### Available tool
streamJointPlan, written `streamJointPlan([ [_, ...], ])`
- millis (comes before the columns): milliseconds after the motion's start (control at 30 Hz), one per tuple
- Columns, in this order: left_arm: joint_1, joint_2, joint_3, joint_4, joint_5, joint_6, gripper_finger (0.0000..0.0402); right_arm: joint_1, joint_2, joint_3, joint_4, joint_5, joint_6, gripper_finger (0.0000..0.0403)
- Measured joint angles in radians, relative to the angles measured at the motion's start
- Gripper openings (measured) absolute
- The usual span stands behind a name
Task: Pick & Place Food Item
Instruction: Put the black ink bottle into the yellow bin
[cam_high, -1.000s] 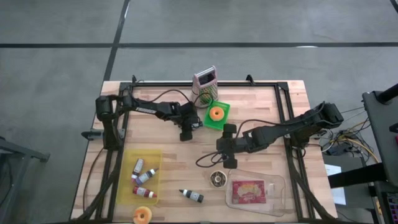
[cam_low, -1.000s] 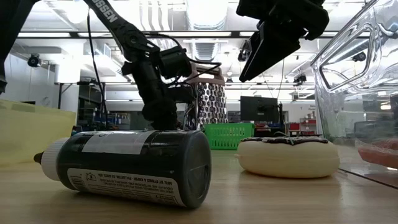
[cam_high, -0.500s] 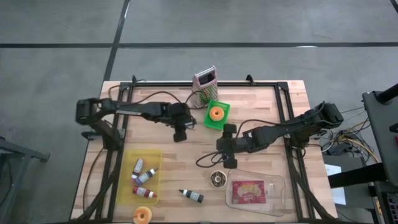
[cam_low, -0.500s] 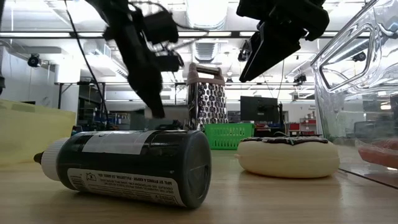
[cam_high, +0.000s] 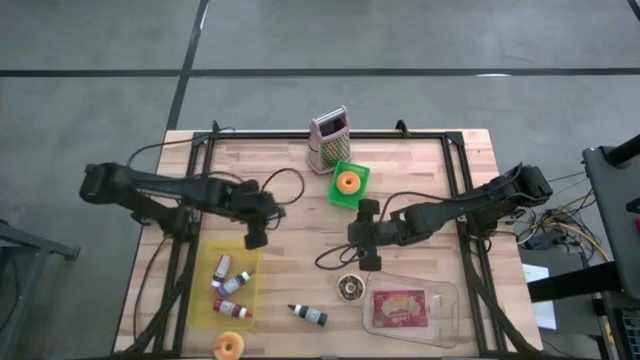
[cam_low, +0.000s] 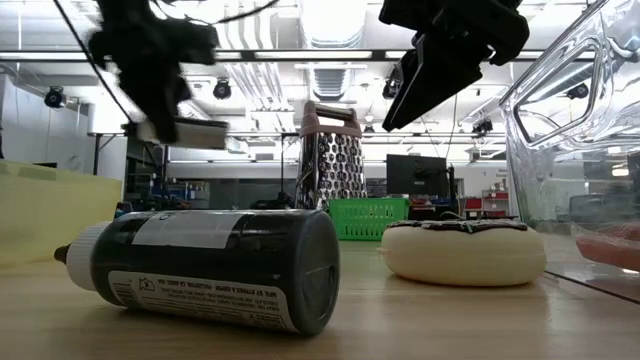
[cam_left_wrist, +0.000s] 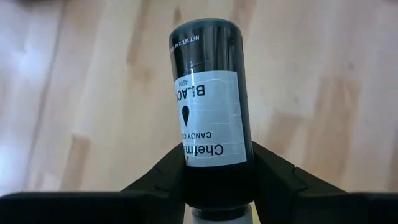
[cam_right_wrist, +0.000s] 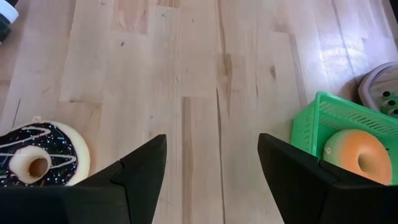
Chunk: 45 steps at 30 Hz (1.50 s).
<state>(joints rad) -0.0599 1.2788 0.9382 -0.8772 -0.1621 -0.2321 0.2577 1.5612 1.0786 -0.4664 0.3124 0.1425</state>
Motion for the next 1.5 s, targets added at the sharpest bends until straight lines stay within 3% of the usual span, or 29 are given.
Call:
streamJointPlan([
  [400,-0.27,-0.169,-0.082,-0.179,0.003,-0.336,0.0133,0.0,0.0,0.0,0.004,-0.002,-0.008,0.0246],
  [867,-0.567,-0.179,-0.093,-0.245,0.104,-0.627,0.0132,0.0,0.0,0.0,0.004,-0.006,-0.007,0.0246],
  [1500,-0.613,0.022,-0.18,-0.111,0.253,-0.644,0.0132,0.0,0.0,0.0,0.01,-0.009,0.004,0.0247],
])
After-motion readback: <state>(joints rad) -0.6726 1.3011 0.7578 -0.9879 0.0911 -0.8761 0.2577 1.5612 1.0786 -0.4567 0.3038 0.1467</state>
